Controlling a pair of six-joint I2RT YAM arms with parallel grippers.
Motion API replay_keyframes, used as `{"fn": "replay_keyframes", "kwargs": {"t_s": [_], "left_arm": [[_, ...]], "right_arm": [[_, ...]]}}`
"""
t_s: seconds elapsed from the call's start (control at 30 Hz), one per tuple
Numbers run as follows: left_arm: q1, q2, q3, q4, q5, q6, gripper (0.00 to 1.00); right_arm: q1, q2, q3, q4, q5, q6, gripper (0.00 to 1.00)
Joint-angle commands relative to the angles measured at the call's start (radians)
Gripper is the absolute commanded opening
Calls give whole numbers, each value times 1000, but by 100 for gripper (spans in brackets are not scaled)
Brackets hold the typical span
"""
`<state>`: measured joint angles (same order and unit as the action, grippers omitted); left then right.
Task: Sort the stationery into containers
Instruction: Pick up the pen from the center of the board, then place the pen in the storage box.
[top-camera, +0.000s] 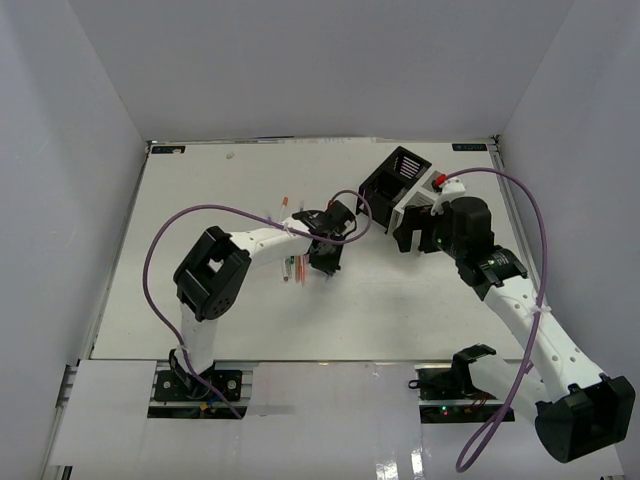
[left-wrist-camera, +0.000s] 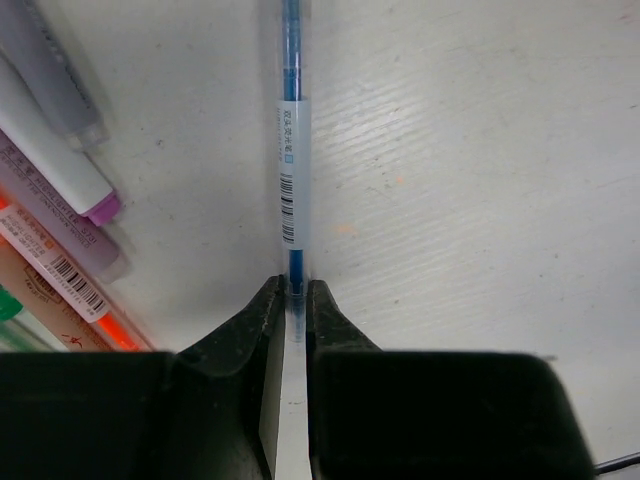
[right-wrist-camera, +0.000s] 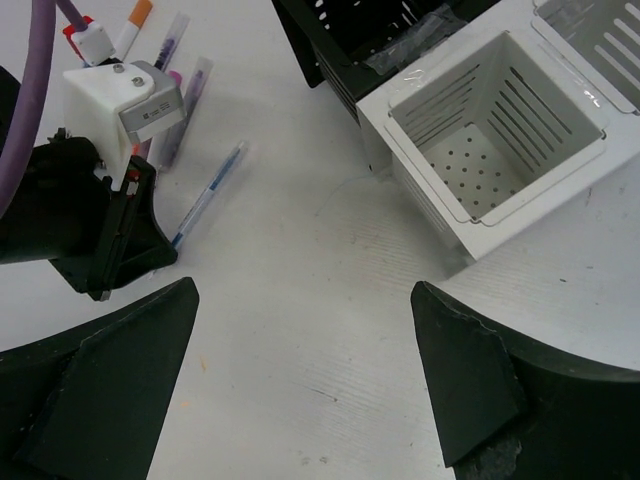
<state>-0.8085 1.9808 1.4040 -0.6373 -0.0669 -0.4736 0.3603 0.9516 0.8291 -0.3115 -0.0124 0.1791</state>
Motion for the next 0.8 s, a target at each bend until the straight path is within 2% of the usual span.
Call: {"fn": "replay_keyframes", "kwargs": {"t_s": [0.0, 0.3, 0.33, 0.47, 0.77], "left_arm": [[0, -120, 12, 77, -2, 42, 0], [0, -321, -152, 339, 65, 185, 0], [0, -354, -167, 362, 103, 200, 0], [0, -433, -233, 458, 159, 268, 0], [-8, -500, -281, 571, 249, 358, 0]], "right_arm": [[3, 10, 64, 49, -61, 20, 94], [3, 145, 264, -35, -207, 100, 100], [3, 176, 283, -44, -239, 106, 95], [3, 245, 376, -74, -291, 138, 91], [6, 351, 441, -57, -399, 168, 79]]}}
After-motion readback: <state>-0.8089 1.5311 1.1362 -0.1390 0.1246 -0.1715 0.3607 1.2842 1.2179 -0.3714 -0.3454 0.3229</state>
